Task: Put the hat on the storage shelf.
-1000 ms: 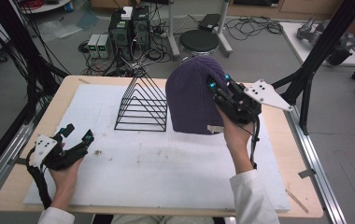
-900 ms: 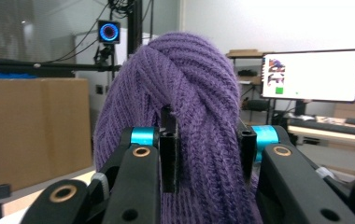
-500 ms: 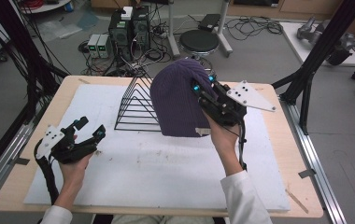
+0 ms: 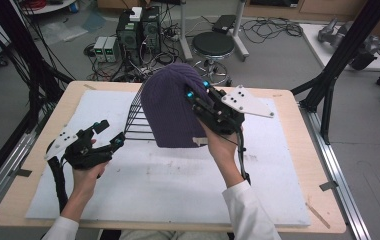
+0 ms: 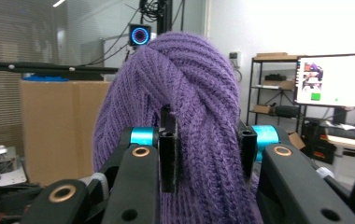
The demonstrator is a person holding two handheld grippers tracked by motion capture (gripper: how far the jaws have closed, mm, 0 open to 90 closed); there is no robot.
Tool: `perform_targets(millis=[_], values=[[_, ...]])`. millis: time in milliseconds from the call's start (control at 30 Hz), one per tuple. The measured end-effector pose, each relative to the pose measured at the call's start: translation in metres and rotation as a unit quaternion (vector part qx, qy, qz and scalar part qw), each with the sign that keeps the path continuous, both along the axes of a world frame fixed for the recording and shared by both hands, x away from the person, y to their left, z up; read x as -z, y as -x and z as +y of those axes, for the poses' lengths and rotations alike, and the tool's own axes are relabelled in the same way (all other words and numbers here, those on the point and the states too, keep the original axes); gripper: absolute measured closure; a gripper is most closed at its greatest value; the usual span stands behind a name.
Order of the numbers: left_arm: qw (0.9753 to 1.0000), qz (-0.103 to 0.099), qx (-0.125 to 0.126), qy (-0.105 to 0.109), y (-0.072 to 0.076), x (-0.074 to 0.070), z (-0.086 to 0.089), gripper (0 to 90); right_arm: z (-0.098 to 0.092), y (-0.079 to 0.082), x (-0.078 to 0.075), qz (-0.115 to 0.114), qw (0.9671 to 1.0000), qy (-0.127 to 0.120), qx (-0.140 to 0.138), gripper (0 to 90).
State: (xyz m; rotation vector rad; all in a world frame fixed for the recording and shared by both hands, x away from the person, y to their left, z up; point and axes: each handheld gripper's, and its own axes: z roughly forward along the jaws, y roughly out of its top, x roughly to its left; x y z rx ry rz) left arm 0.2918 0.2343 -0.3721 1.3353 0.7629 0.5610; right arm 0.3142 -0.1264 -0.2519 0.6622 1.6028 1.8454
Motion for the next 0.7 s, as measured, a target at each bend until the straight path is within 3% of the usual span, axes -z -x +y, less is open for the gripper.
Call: perform_targets(millis=[700], values=[[0.9983,0.001,0.059,-0.004,-0.009,0.003,-0.018,24.3,0.044,0.001,0.006,0.009,0.9987,0.001,-0.049,70.9]])
